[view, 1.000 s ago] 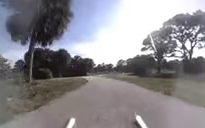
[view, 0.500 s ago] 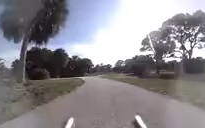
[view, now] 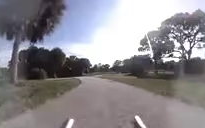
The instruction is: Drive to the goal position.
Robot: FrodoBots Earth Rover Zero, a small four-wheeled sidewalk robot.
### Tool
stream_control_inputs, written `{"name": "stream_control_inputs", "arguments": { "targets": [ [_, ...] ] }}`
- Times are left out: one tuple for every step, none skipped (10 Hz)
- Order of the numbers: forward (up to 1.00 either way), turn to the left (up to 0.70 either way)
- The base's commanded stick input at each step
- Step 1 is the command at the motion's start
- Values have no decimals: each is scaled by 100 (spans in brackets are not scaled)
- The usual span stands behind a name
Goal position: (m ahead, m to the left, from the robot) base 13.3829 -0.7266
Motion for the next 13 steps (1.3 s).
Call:
{"name": "stream_control_inputs", "arguments": {
  "targets": [
    [70,0],
    [70,0],
    [70,0],
    [70,0],
    [70,0],
    [70,0],
    [70,0],
    [70,0],
    [70,0],
    [70,0],
    [70,0],
    [70,0],
    [70,0]
  ]
}}
